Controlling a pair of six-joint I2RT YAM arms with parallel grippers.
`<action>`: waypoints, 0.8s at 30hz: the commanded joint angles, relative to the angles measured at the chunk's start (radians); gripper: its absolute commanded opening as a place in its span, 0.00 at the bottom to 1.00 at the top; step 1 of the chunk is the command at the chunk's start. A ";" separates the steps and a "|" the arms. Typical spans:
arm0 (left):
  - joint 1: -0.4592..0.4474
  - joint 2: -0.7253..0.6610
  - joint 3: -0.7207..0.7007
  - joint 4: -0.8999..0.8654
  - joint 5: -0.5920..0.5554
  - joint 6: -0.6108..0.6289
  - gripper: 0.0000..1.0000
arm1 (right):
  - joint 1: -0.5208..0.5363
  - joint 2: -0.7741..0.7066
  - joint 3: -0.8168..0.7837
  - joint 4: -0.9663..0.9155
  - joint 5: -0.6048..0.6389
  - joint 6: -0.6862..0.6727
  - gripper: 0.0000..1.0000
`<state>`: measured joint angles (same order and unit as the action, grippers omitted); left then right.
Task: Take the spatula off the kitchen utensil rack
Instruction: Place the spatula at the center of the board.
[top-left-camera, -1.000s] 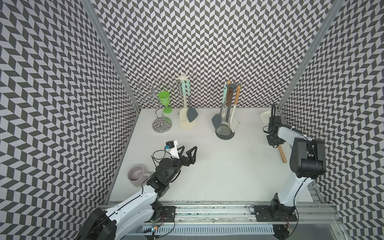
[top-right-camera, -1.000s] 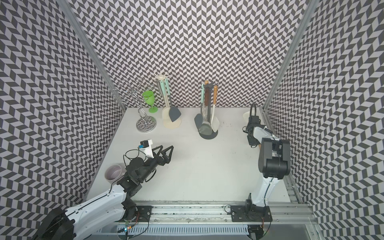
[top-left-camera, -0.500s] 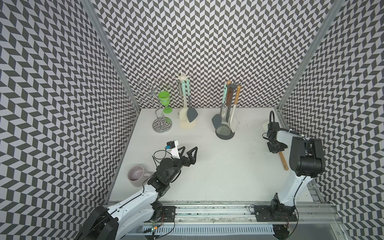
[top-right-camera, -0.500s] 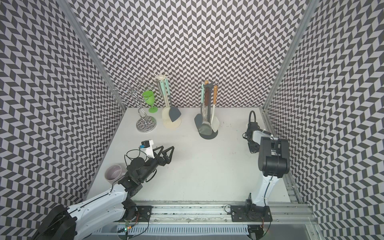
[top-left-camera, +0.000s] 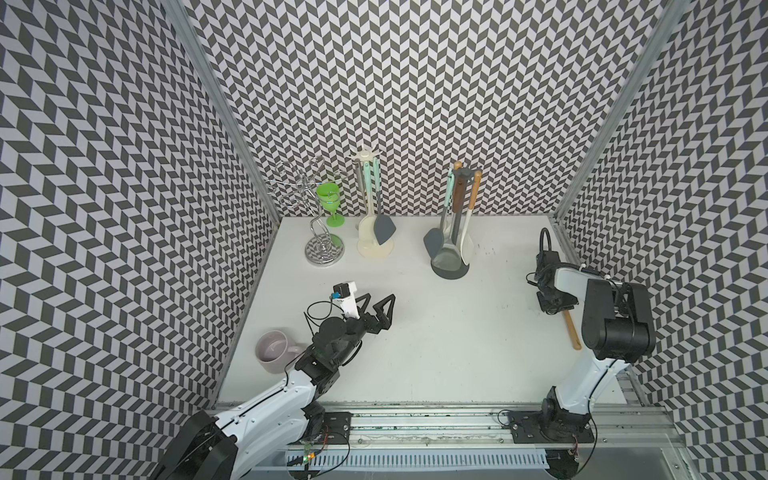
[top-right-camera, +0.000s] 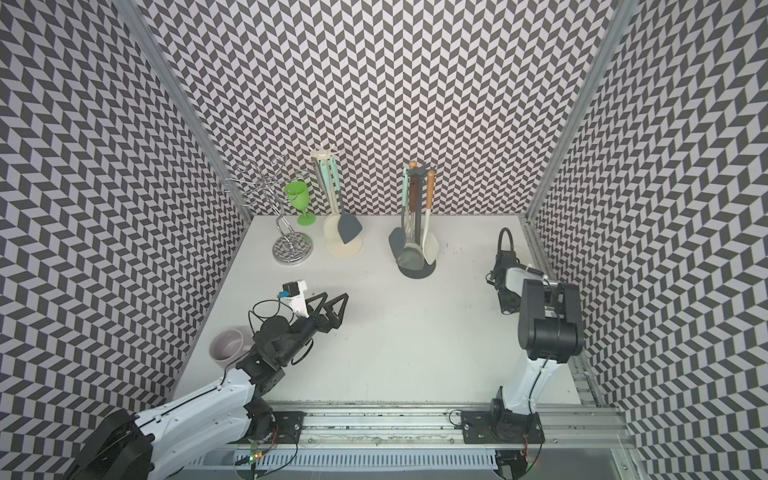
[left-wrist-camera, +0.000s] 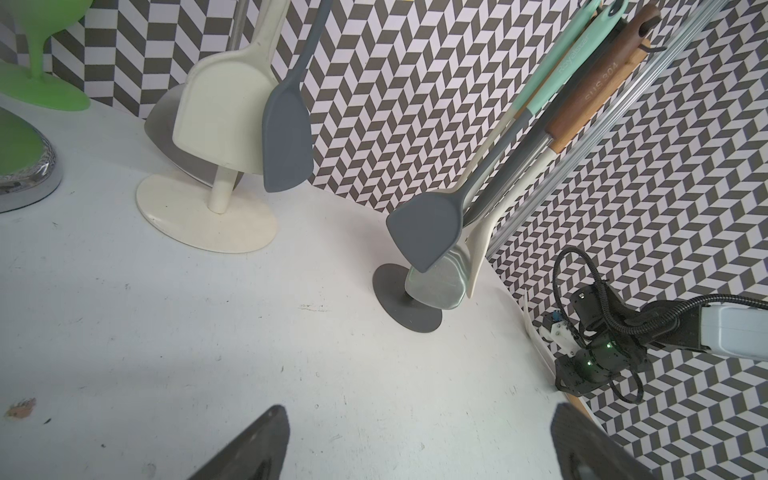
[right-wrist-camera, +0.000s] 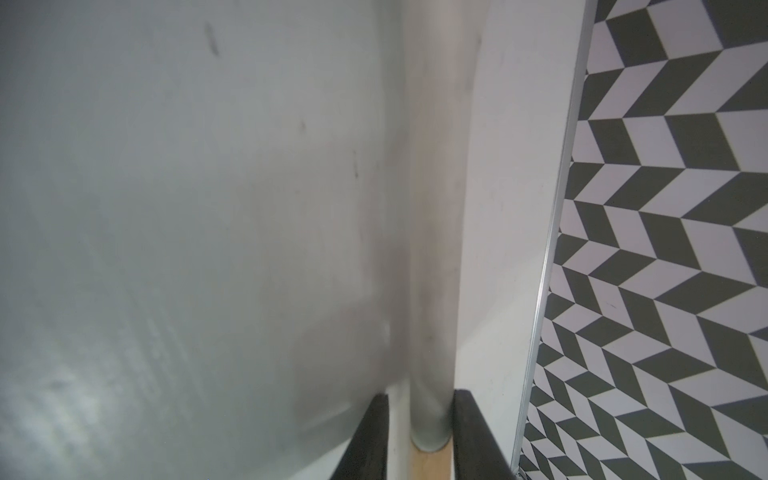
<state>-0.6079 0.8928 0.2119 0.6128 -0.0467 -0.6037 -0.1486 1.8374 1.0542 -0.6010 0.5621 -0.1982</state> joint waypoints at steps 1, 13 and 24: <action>0.005 -0.014 -0.009 0.023 0.004 -0.001 1.00 | -0.003 0.024 -0.021 -0.037 -0.082 0.011 0.29; 0.005 -0.032 -0.015 0.021 0.001 0.004 1.00 | -0.002 -0.024 0.021 -0.064 -0.105 0.035 0.44; 0.003 -0.052 -0.026 0.056 0.042 0.012 1.00 | 0.024 -0.248 0.048 -0.098 -0.177 0.177 0.83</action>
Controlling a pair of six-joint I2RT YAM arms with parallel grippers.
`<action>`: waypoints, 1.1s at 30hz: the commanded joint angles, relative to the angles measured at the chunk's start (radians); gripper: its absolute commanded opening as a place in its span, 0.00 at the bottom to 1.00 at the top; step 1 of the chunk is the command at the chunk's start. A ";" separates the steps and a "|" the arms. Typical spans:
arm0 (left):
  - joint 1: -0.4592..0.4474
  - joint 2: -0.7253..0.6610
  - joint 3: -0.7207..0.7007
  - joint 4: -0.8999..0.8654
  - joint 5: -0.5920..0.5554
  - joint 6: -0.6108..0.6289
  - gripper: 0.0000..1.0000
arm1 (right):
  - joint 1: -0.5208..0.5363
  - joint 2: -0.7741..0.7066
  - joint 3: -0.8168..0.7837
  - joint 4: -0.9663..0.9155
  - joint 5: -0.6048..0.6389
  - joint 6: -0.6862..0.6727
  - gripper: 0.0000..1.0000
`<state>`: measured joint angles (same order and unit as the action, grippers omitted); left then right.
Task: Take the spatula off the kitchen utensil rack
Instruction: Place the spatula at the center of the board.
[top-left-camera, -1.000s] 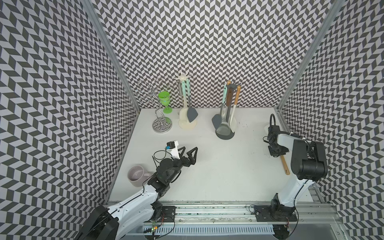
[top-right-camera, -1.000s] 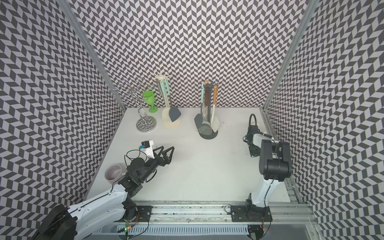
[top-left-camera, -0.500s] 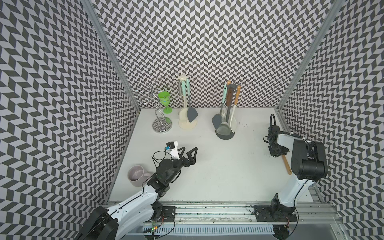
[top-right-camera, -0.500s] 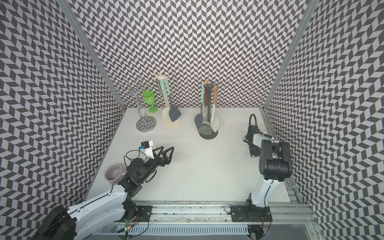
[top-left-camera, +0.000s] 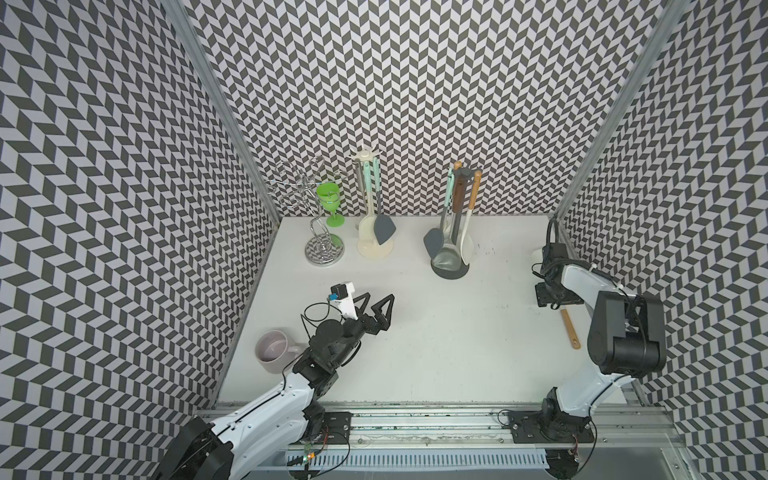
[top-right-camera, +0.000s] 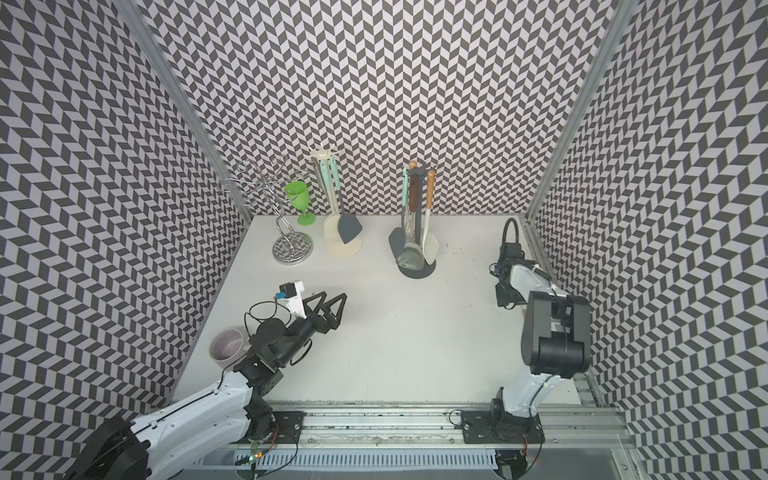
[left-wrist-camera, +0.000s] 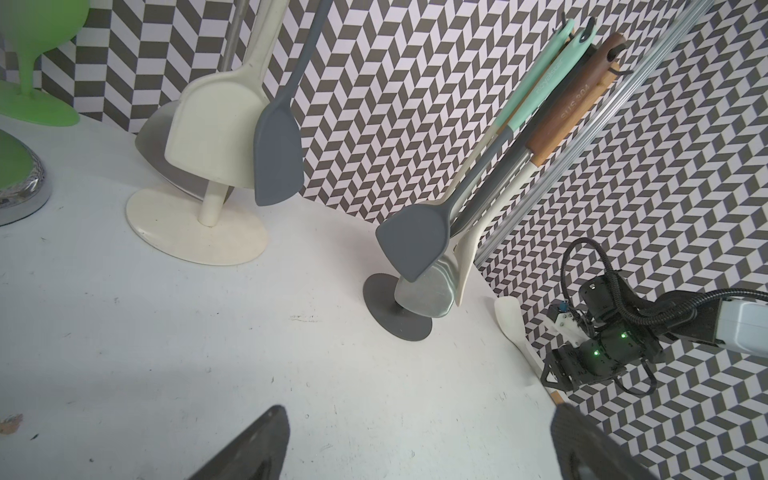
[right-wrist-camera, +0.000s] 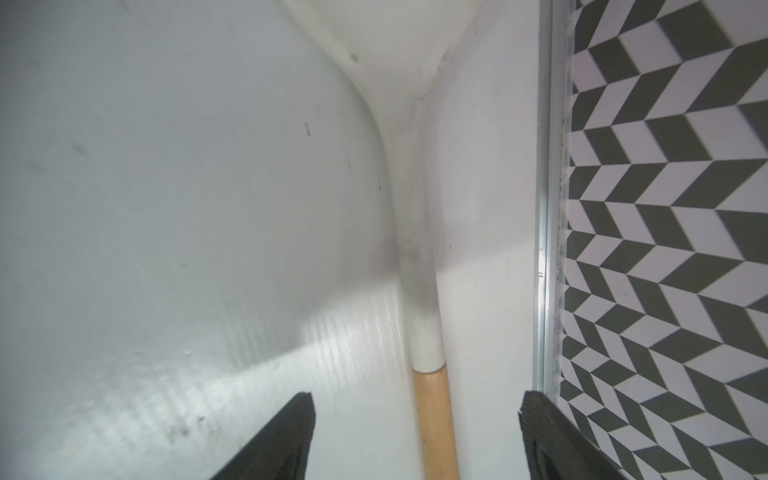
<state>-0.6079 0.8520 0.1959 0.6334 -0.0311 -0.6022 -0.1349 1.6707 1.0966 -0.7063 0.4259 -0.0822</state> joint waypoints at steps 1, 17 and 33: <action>0.003 -0.011 -0.005 0.034 0.029 0.012 1.00 | 0.018 -0.108 0.008 0.008 -0.040 0.079 0.85; -0.016 0.064 0.032 0.076 0.082 0.080 1.00 | 0.251 -0.346 0.013 0.205 -0.208 0.397 1.00; -0.070 0.228 0.120 0.080 0.043 0.174 1.00 | 0.249 -0.517 -0.334 0.981 -0.781 0.367 0.93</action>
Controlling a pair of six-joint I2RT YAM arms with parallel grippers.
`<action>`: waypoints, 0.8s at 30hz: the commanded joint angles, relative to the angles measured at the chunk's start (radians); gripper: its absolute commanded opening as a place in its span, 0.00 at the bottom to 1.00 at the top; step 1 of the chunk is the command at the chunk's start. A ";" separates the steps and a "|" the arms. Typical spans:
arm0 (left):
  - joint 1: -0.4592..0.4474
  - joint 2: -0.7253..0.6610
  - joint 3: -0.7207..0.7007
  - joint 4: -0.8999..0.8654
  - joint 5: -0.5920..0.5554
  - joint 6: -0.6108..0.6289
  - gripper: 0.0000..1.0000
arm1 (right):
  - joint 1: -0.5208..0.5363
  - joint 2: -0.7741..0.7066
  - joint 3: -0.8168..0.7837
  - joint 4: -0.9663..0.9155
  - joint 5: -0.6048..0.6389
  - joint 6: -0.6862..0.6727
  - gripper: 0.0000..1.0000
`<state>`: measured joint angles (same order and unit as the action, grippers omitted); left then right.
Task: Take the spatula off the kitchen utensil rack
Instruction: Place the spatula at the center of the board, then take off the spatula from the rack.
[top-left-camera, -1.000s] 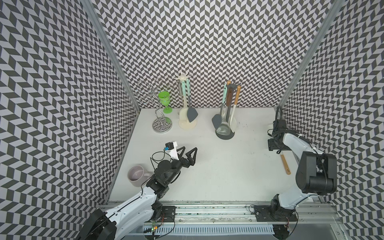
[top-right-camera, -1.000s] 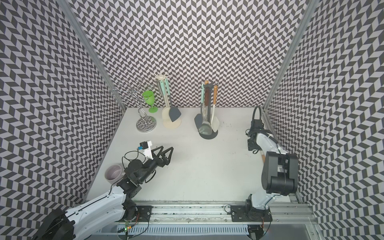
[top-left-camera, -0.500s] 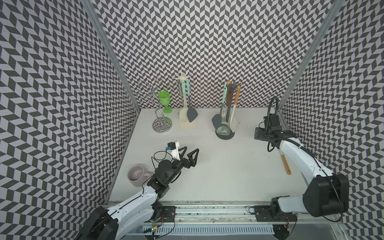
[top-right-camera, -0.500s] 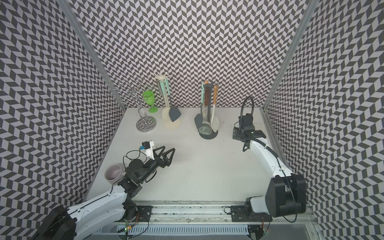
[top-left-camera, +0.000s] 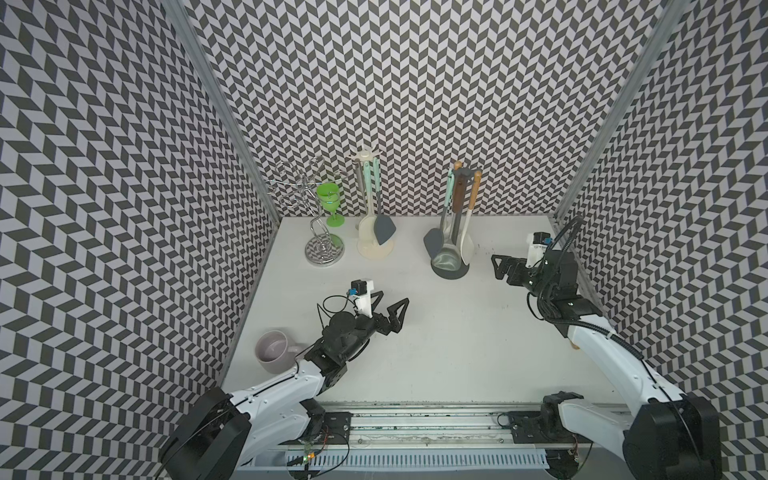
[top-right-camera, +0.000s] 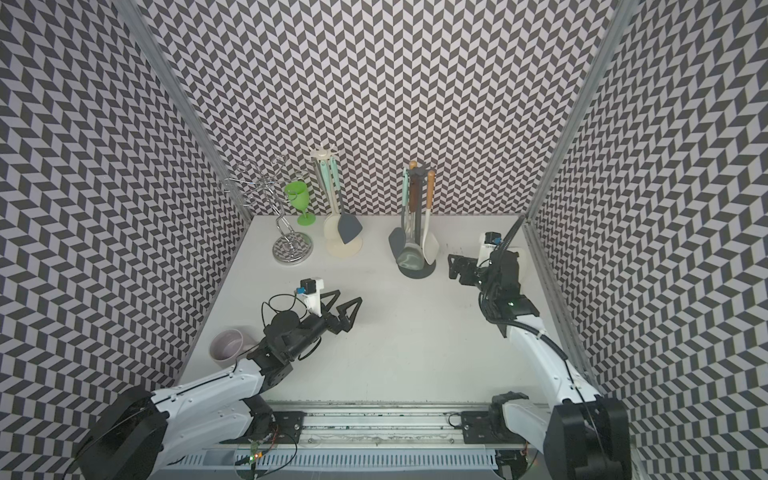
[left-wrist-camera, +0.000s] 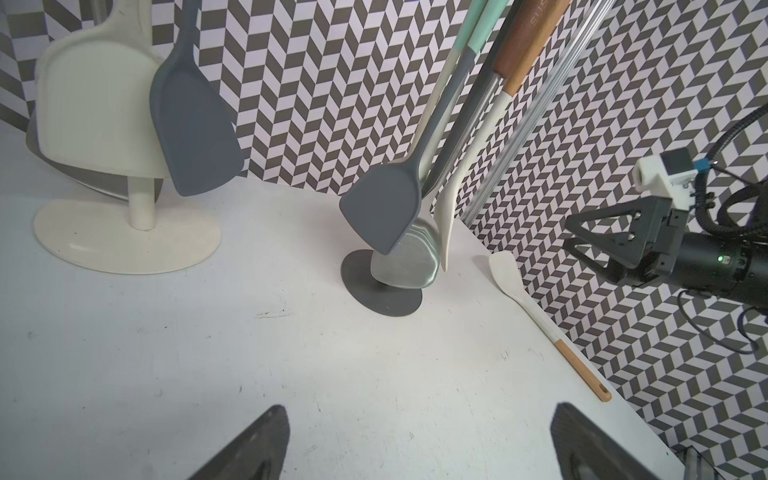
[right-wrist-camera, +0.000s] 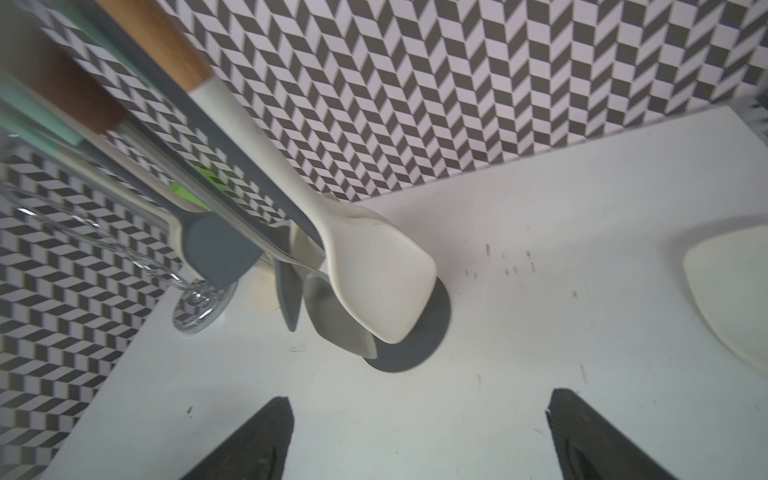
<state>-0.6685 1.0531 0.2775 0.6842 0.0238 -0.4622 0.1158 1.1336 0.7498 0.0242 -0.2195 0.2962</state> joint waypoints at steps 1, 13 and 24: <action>-0.010 0.038 0.046 0.029 -0.007 0.038 1.00 | -0.001 0.037 0.023 0.262 -0.156 -0.016 0.92; -0.034 0.088 0.075 0.026 -0.013 0.089 1.00 | 0.000 0.172 0.091 0.425 -0.206 -0.095 0.75; -0.055 0.102 0.085 0.026 -0.014 0.102 1.00 | 0.004 0.251 0.112 0.589 -0.239 -0.150 0.61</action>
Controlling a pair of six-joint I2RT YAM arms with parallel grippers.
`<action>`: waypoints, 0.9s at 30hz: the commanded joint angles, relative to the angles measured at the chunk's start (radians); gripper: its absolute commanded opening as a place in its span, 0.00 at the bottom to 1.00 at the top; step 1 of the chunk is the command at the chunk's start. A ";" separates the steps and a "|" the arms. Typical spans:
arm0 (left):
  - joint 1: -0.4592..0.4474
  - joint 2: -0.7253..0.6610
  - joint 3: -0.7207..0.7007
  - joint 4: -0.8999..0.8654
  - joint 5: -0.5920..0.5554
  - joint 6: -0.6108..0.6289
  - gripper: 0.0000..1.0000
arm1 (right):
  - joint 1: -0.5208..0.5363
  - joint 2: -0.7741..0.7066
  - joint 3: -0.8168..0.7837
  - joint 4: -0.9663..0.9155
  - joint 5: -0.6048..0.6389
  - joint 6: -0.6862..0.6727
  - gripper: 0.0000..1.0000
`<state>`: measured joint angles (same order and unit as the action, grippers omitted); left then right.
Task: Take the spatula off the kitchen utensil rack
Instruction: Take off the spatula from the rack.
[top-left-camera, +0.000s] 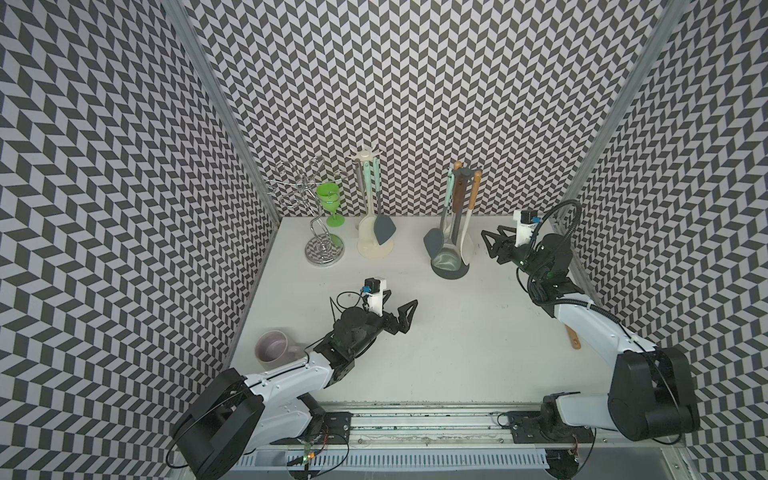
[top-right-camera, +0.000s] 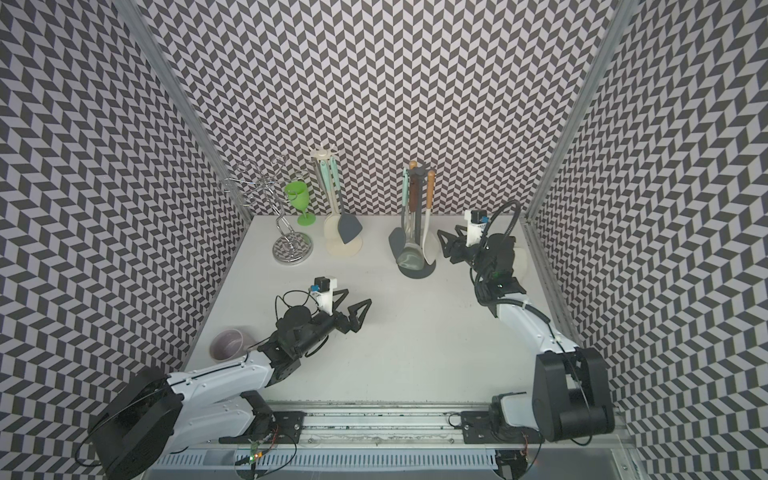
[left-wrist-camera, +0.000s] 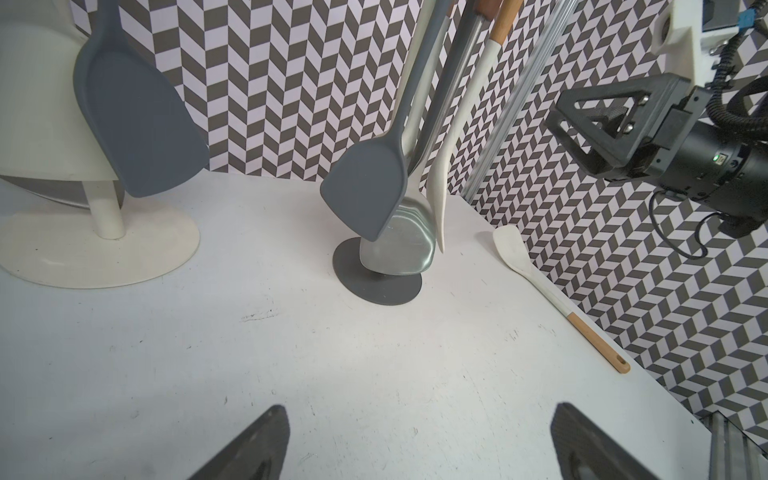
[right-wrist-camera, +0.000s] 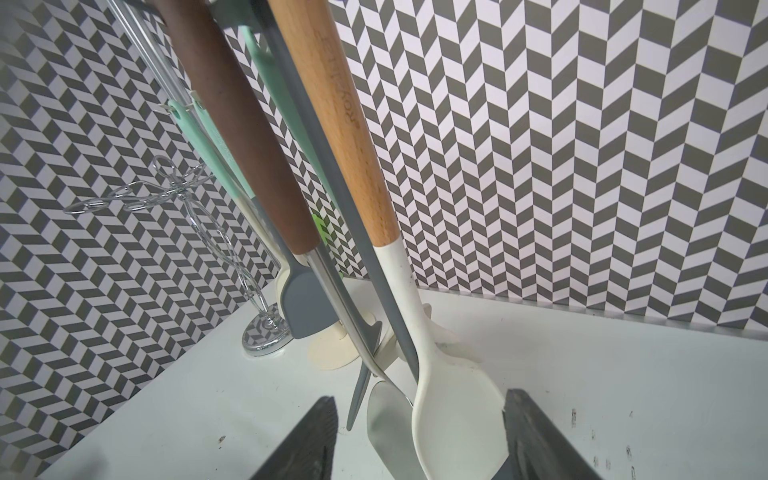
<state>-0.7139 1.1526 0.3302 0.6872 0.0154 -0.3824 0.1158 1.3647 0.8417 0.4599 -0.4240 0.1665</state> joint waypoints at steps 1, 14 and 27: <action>-0.011 -0.001 0.030 0.024 -0.009 0.024 1.00 | 0.008 0.038 0.025 0.183 -0.048 -0.023 0.60; -0.022 -0.016 0.030 0.016 -0.023 0.040 1.00 | 0.119 0.263 0.217 0.199 0.030 -0.127 0.54; -0.026 -0.032 0.026 0.012 -0.035 0.047 1.00 | 0.119 0.231 0.196 0.145 0.115 -0.174 0.51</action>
<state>-0.7334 1.1351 0.3305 0.6868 -0.0074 -0.3523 0.2371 1.6470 1.0660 0.5674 -0.3294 0.0174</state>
